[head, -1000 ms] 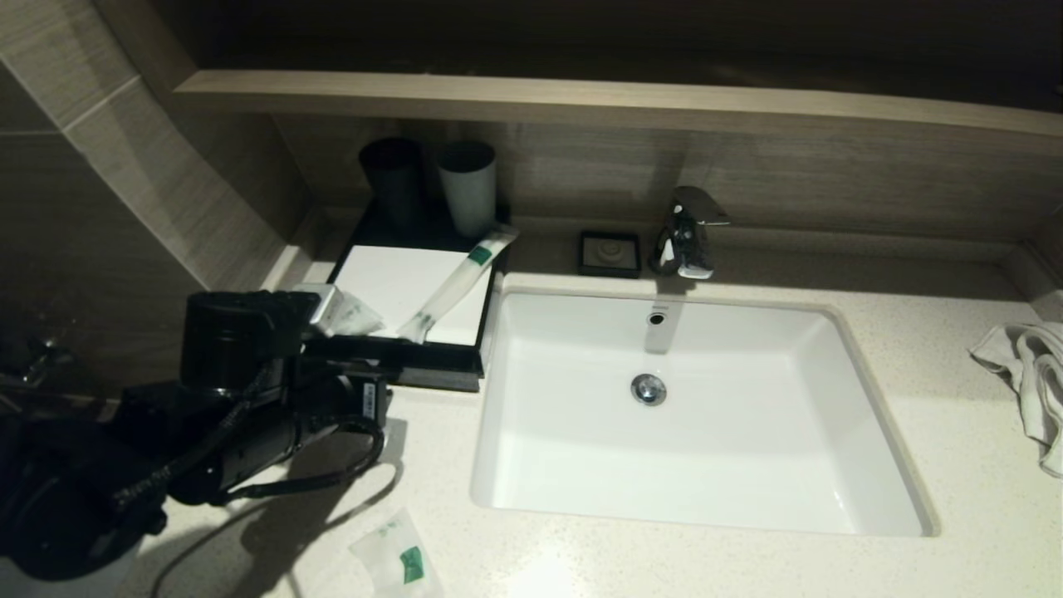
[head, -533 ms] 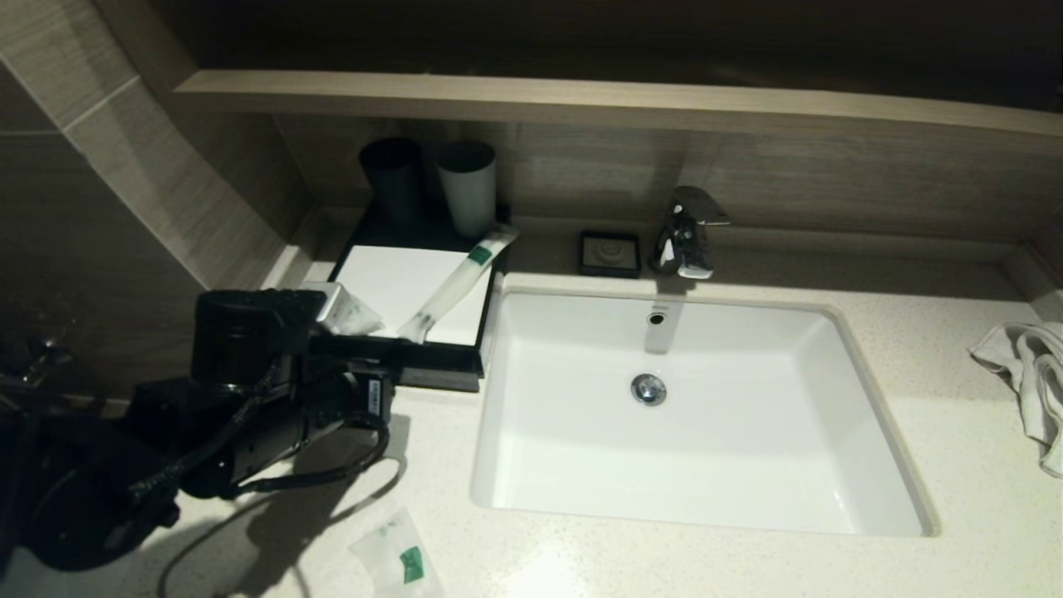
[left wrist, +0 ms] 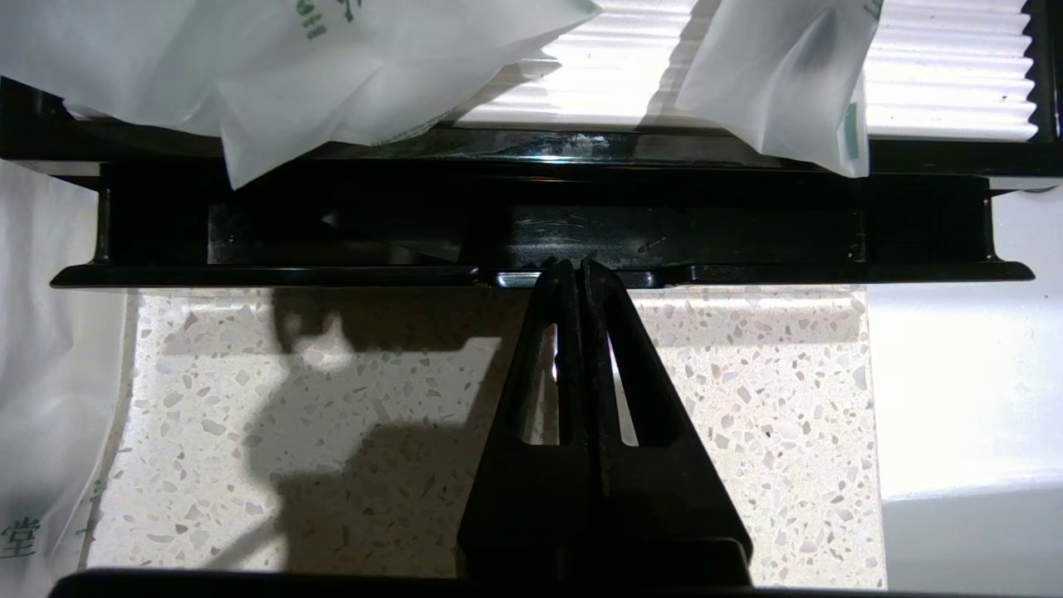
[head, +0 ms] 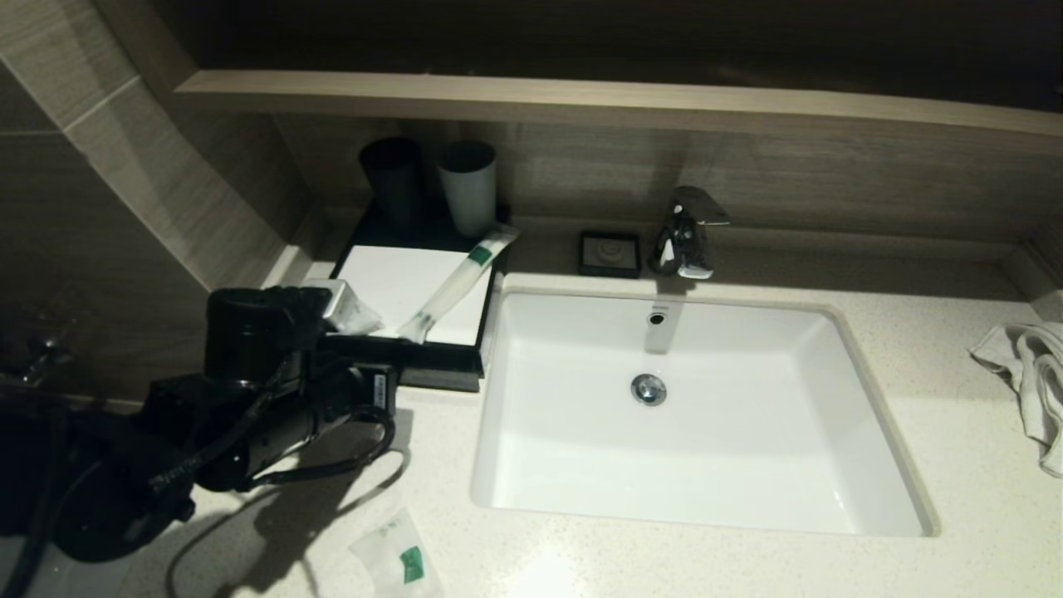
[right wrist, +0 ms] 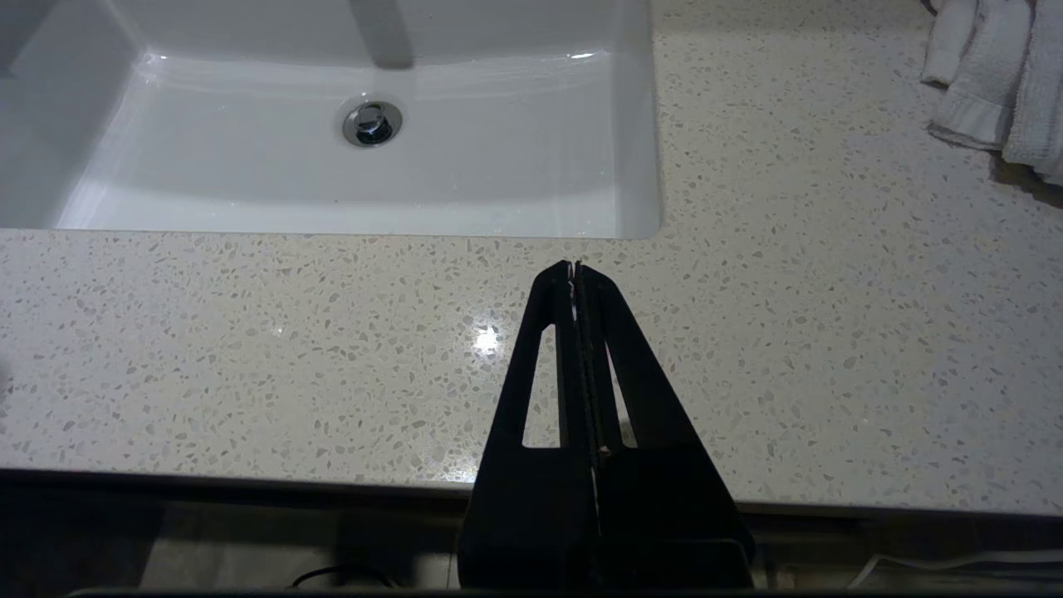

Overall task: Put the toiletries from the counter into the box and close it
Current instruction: Open the drawer

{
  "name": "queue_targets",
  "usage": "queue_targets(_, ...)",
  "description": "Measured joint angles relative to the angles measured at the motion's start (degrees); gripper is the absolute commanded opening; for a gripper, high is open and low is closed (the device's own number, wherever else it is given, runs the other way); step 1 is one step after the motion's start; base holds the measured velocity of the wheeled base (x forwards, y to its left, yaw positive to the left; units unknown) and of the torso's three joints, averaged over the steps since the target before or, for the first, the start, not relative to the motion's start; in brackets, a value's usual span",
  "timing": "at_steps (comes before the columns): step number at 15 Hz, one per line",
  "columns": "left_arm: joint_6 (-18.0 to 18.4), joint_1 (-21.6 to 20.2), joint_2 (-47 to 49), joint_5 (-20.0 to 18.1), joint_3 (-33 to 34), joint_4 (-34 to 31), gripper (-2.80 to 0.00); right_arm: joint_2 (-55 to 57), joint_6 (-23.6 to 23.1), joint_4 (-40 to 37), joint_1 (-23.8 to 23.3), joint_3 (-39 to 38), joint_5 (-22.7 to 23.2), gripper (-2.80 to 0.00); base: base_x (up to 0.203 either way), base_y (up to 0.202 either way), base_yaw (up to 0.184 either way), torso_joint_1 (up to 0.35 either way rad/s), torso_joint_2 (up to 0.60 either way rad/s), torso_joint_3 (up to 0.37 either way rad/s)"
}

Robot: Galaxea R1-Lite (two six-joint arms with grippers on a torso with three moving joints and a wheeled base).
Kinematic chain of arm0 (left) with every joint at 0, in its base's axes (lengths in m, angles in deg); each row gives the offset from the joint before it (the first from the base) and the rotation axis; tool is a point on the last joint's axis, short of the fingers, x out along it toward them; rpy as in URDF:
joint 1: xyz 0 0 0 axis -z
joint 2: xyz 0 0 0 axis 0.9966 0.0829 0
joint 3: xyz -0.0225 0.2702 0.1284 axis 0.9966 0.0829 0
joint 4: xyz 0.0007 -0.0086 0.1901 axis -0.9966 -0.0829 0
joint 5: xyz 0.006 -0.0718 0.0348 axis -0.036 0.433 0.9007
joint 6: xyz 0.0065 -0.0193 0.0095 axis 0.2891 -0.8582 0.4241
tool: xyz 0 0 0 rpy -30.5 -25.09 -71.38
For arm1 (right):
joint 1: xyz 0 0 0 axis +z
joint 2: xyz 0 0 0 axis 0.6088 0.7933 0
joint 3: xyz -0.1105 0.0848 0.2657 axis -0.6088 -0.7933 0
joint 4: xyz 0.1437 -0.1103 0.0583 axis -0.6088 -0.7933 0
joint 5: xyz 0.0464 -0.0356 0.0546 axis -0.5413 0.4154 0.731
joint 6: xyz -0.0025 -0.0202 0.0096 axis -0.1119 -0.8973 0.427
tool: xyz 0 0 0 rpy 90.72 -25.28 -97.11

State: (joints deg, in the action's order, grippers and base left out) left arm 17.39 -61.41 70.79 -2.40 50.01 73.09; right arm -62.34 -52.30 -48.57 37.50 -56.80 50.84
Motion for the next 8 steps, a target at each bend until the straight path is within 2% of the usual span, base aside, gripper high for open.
queue_targets(8,-0.34,-0.05,1.12,1.08,-0.55,1.99,-2.8,0.0,0.0,0.0,0.0,0.0,-0.02,-2.8,0.0,0.0,0.0,0.0,0.0,0.0)
